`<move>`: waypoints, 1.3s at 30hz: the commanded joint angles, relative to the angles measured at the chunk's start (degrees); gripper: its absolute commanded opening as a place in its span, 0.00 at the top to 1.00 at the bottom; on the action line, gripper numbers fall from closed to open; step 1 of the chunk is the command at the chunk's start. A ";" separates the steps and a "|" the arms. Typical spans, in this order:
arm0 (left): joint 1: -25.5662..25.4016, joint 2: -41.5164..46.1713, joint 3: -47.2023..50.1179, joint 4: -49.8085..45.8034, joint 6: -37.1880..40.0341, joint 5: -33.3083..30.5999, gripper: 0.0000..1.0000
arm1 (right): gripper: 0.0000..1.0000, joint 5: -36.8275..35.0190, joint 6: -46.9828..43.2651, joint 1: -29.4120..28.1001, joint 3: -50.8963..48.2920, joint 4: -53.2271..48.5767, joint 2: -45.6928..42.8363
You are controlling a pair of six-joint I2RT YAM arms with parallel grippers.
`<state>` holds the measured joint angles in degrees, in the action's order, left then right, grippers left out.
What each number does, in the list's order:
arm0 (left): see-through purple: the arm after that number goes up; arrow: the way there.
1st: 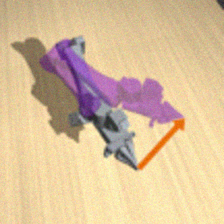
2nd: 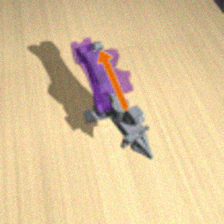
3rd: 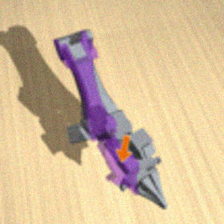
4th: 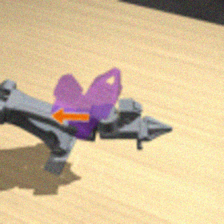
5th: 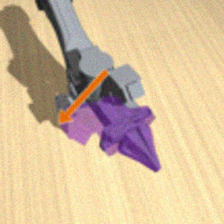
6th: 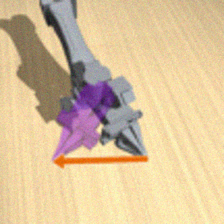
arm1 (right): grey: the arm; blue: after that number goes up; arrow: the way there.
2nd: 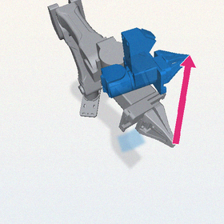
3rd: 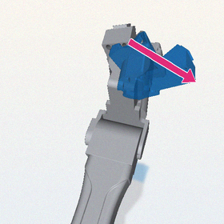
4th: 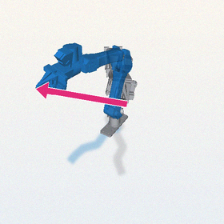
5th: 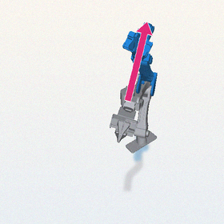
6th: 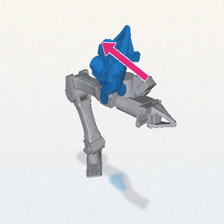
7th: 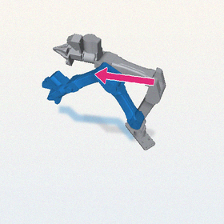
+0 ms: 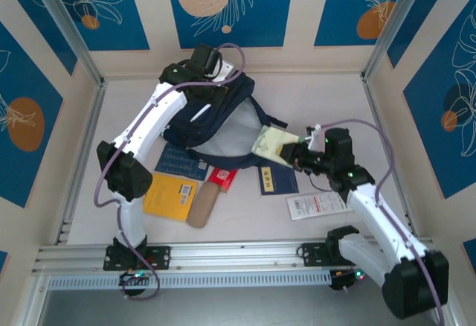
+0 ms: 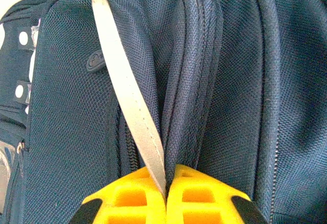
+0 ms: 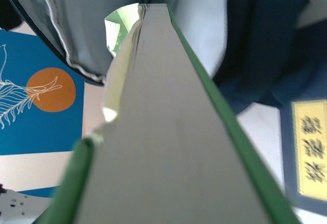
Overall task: Pack the student bag
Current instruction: Place the book in the student bag.
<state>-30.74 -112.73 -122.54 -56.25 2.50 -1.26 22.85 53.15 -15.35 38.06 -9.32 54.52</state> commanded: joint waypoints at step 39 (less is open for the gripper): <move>10.18 2.46 -6.66 10.63 -12.57 10.82 1.00 | 0.01 -11.73 -1.62 -17.28 66.76 3.34 69.79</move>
<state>-23.03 -111.48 -125.64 -52.05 -9.04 9.63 9.96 57.89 -33.65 107.35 -6.39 131.35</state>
